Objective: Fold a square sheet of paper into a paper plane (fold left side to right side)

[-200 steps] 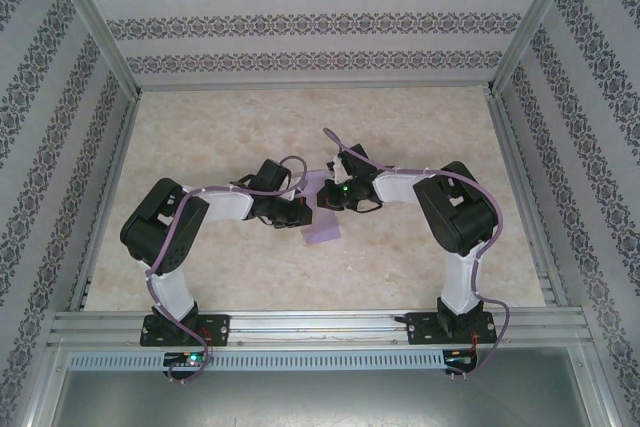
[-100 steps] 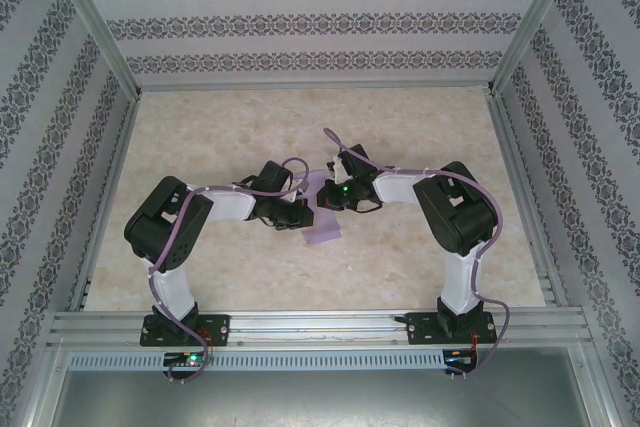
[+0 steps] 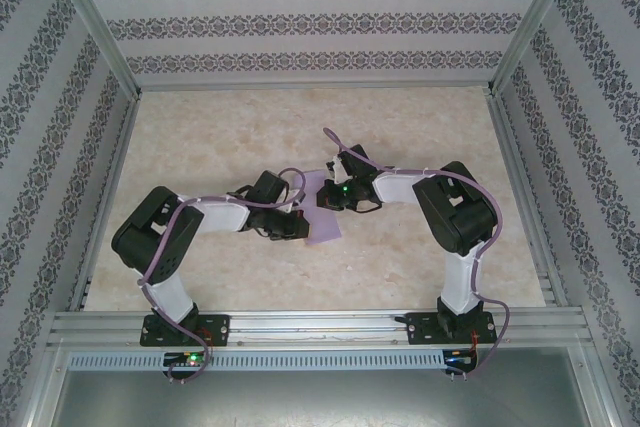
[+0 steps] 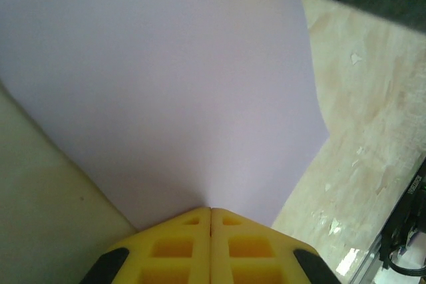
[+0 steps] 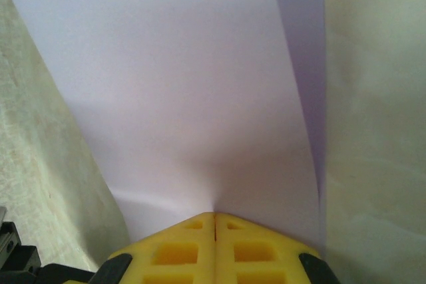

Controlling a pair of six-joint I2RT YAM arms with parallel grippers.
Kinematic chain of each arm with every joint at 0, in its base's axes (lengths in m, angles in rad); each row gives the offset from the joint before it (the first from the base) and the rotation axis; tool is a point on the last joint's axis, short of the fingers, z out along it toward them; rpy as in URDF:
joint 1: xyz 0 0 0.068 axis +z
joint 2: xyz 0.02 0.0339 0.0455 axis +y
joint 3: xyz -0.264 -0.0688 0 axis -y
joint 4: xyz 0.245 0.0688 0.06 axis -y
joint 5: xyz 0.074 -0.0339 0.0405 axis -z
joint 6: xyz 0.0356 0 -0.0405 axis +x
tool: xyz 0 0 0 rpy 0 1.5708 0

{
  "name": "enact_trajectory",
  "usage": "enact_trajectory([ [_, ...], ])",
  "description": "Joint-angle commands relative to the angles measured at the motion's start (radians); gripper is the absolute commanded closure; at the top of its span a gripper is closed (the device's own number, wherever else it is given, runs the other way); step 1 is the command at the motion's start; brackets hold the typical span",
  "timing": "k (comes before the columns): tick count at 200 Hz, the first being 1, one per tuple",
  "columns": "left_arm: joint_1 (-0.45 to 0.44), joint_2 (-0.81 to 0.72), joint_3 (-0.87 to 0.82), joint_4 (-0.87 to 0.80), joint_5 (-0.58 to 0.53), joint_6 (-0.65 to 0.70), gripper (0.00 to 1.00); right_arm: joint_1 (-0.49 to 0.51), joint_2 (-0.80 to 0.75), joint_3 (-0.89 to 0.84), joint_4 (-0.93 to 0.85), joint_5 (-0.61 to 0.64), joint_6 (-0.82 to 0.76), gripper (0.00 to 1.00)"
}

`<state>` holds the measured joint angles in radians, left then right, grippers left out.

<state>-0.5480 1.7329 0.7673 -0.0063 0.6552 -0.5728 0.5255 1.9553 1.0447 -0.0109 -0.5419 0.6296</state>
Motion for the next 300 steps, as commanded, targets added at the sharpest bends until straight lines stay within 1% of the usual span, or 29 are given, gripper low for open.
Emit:
enact_trajectory([
  [1,-0.037,-0.017,-0.042,-0.110,0.004,0.003,0.94,-0.013,0.073,-0.043,-0.067,0.105,0.006,1.00],
  [29,-0.048,-0.035,-0.058,-0.140,-0.020,-0.002,0.94,-0.015,0.075,-0.045,-0.066,0.108,0.004,1.00],
  [100,-0.073,-0.082,-0.109,-0.136,-0.046,-0.027,0.94,-0.015,0.072,-0.052,-0.063,0.106,0.001,1.00],
  [123,-0.074,-0.121,-0.101,-0.145,-0.055,-0.038,0.94,-0.016,0.052,-0.075,-0.044,0.115,0.009,1.00],
  [148,-0.061,-0.193,-0.050,-0.177,-0.054,-0.038,0.94,-0.021,0.019,-0.109,-0.010,0.117,0.025,1.00],
  [171,-0.009,-0.223,-0.005,-0.187,-0.048,-0.051,0.94,-0.019,-0.004,-0.140,0.024,0.112,0.046,1.00],
  [193,0.033,-0.173,0.045,-0.155,-0.026,-0.050,0.94,-0.018,-0.013,-0.161,0.053,0.111,0.063,1.00],
  [215,0.036,-0.075,0.135,-0.209,-0.074,-0.001,0.95,-0.016,-0.015,-0.168,0.063,0.109,0.070,1.00],
  [236,0.036,0.008,0.169,-0.182,-0.089,0.003,0.95,-0.015,-0.014,-0.169,0.071,0.104,0.074,1.00],
  [273,0.034,0.088,0.178,-0.128,-0.085,-0.009,0.96,-0.011,-0.015,-0.163,0.078,0.088,0.074,1.00],
  [300,0.033,0.090,0.158,-0.162,-0.123,0.004,0.96,-0.011,-0.036,-0.148,0.083,0.058,0.070,1.00],
])
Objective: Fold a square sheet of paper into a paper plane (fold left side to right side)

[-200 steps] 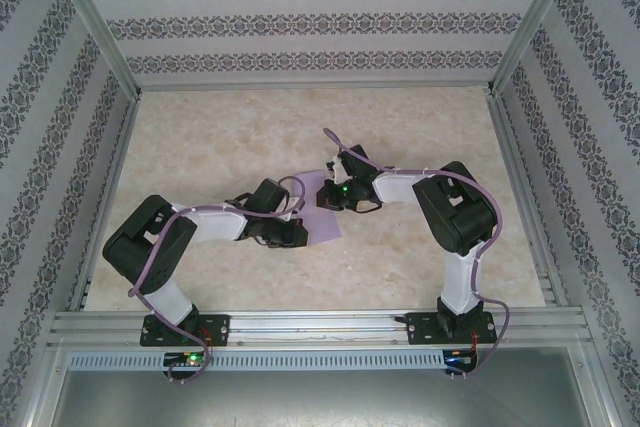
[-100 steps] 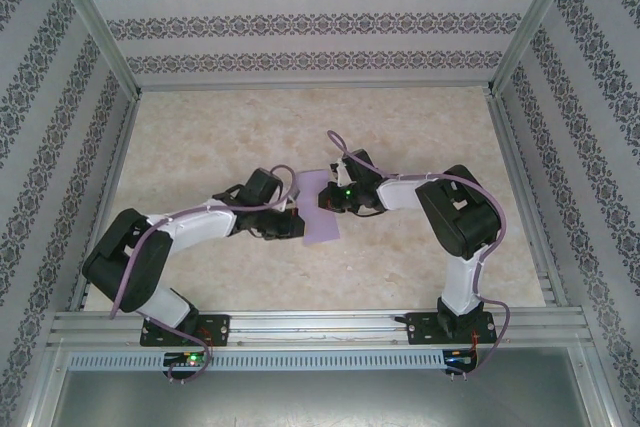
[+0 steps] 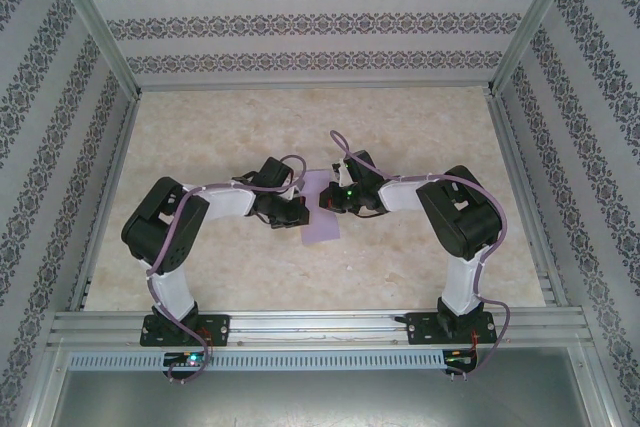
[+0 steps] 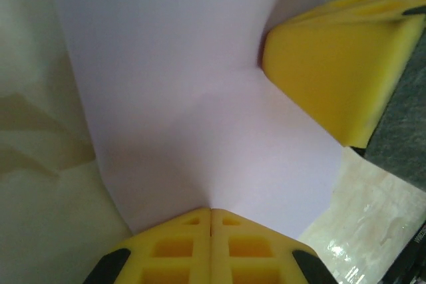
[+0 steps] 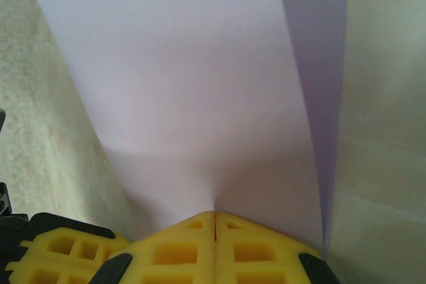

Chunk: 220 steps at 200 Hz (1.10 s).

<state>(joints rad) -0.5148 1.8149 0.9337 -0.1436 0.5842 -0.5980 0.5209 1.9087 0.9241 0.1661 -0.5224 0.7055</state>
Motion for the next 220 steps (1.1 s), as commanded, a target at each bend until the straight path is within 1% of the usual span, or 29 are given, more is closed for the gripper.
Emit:
enact_trajectory([
  [1,-0.001,0.007,-0.008,-0.027,-0.055,0.030,0.96,-0.007,0.010,-0.027,-0.094,0.037,-0.006,1.00],
  [26,-0.001,-0.003,-0.038,-0.041,-0.071,0.032,0.96,-0.007,-0.042,0.004,-0.101,0.009,-0.015,1.00],
  [52,-0.001,-0.007,-0.061,-0.016,-0.064,0.012,0.96,-0.007,-0.117,0.009,-0.126,0.015,-0.024,1.00],
  [84,-0.007,-0.008,-0.050,-0.013,-0.055,0.007,0.96,0.001,-0.235,-0.080,-0.126,0.033,-0.006,1.00],
  [108,-0.012,-0.005,-0.037,-0.004,-0.043,-0.002,0.96,0.033,-0.275,-0.144,-0.121,0.027,0.020,1.00],
  [156,-0.019,0.010,-0.023,0.008,-0.033,-0.015,0.96,0.106,-0.206,-0.165,-0.039,0.016,0.089,1.00],
  [177,-0.022,0.010,-0.027,0.026,-0.028,-0.030,0.96,0.119,-0.190,-0.172,-0.011,0.025,0.110,1.00],
  [220,-0.023,0.006,-0.020,0.046,-0.009,-0.046,0.96,0.121,-0.157,-0.188,-0.037,0.056,0.090,1.00],
])
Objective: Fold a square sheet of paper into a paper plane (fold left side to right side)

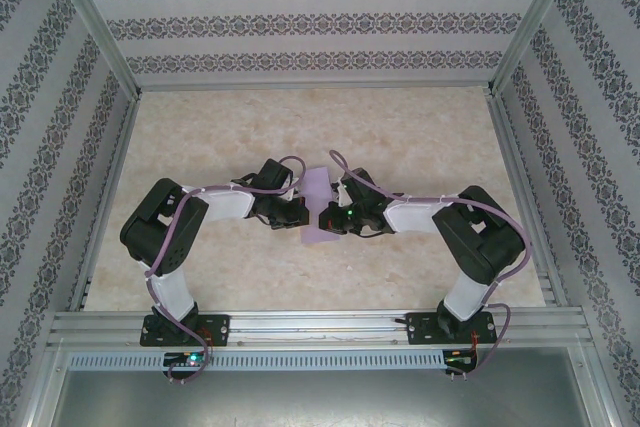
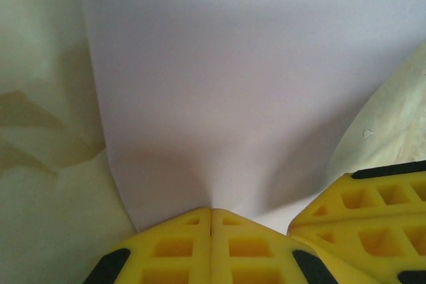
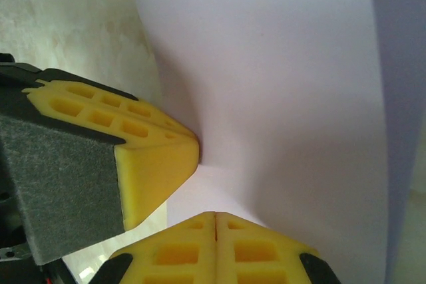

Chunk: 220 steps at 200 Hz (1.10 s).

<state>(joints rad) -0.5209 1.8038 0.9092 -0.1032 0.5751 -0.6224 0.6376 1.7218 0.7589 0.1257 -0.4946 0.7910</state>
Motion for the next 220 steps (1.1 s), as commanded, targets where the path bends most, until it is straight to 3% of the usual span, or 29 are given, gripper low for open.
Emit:
enact_trajectory([
  [1,-0.017,0.017,0.005,0.005,0.001,-0.022,0.96,0.004,0.031,-0.023,0.003,0.029,0.004,1.00],
  [91,0.020,0.079,0.097,0.097,0.064,-0.009,0.95,-0.026,0.102,-0.073,-0.101,0.099,-0.062,1.00],
  [151,0.056,0.131,0.090,0.200,0.063,-0.031,0.96,-0.049,0.101,-0.078,-0.120,0.093,-0.089,1.00],
  [220,0.102,0.153,0.079,0.192,0.029,0.006,0.96,-0.050,0.117,-0.081,-0.174,0.122,-0.124,1.00],
])
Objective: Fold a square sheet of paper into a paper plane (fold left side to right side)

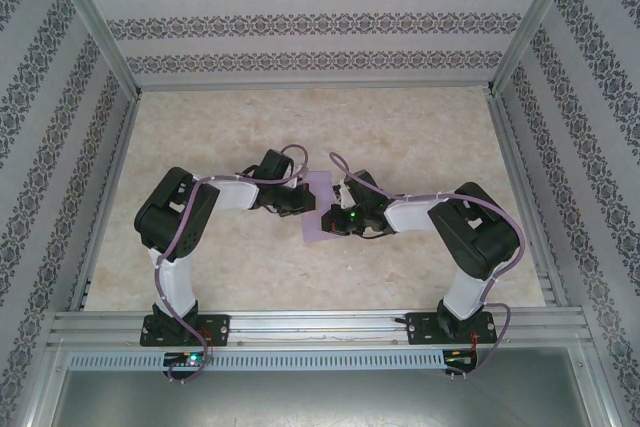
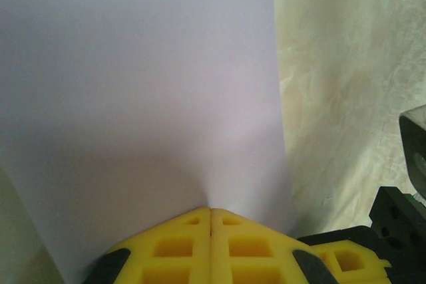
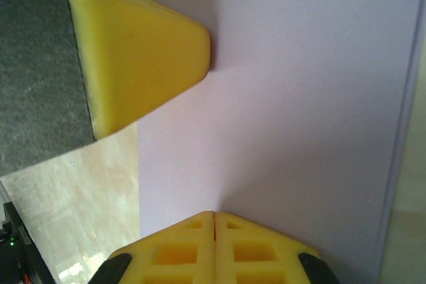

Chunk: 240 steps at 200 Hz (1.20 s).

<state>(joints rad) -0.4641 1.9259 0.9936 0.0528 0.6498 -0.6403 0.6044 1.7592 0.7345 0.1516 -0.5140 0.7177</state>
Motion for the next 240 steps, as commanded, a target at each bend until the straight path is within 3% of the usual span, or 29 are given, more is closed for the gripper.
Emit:
enact_trajectory([
  [1,0.046,0.031,-0.005,0.036,-0.045,0.024,0.96,-0.017,0.081,-0.056,-0.200,0.142,-0.052,1.00],
  [144,0.152,0.115,0.160,-0.045,-0.038,0.088,0.96,-0.022,0.097,-0.044,-0.219,0.146,-0.061,1.00],
  [240,0.181,0.202,0.279,-0.093,-0.106,0.130,0.96,-0.023,0.091,-0.035,-0.238,0.144,-0.064,1.00],
])
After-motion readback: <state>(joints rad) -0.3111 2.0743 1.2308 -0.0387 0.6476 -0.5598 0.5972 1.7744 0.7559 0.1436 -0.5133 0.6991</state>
